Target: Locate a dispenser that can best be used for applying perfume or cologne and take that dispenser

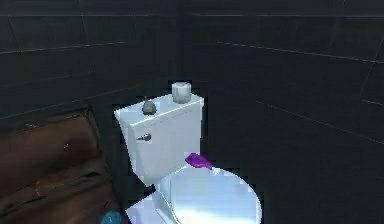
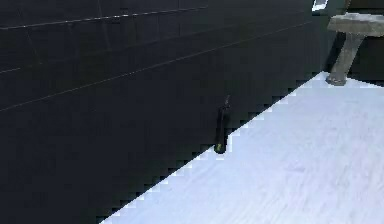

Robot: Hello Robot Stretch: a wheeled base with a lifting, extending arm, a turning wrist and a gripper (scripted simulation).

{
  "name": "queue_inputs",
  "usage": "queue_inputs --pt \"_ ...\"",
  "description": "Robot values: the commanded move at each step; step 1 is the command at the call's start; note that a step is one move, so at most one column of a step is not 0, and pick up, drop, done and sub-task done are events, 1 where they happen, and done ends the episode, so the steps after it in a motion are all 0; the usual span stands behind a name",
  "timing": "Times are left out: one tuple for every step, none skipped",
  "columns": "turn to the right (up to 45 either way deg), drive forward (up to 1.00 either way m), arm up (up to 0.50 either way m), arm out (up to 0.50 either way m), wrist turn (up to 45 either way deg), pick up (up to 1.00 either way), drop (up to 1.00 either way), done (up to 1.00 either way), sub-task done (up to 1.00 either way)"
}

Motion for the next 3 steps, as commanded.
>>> queue_inputs --pt "-45.0 0.0 0.0 0.0 0.0 0.0 0.0 0.0 0.0" --pt "-42.0 0.0 0.0 0.0 0.0 0.0 0.0 0.0 0.0" --pt "45.0 0.0 0.0 0.0 0.0 0.0 0.0 0.0 0.0"
